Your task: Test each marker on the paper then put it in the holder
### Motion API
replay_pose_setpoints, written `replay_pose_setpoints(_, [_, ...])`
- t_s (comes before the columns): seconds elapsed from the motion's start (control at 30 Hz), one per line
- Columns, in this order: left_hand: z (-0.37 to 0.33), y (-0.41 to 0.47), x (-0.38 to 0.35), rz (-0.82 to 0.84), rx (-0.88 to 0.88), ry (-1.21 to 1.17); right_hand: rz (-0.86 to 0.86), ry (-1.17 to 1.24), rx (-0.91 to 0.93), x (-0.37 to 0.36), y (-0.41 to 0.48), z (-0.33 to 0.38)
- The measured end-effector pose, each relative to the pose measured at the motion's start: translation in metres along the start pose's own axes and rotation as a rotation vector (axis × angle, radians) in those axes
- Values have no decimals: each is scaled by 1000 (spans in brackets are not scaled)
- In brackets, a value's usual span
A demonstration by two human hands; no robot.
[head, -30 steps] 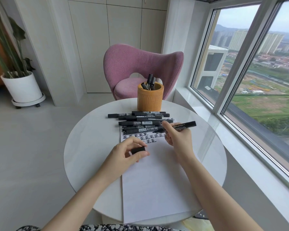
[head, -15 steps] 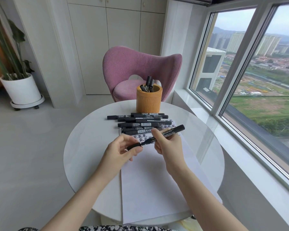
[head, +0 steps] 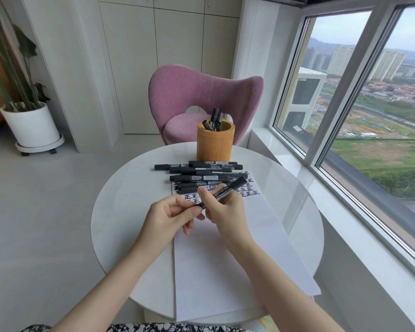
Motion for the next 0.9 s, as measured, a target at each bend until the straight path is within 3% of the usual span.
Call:
replay_pose_setpoints(0.27, [-9, 6, 0, -75, -73, 75, 122, -8, -158, 13, 7, 5])
replay_pose_setpoints(0.53, [-67, 68, 31, -292, -292, 272, -182, -109, -187, 57, 14, -3])
replay_pose_setpoints(0.7, [-102, 126, 30, -326, -399, 442, -176, -212, -208, 59, 10, -15])
replay_pose_setpoints(0.9, [-105, 176, 11, -368, -387, 709, -167, -204, -210, 60, 11, -18])
Point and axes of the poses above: each hand's wrist, its own y-axis towards the middle knuckle, its own x-axis out of the back of the hand, z = x × y, the point moved 1 cm from there along y, towards the middle knuckle, and after that the axes turned 8 degrees about z, right-handed, at the moved point
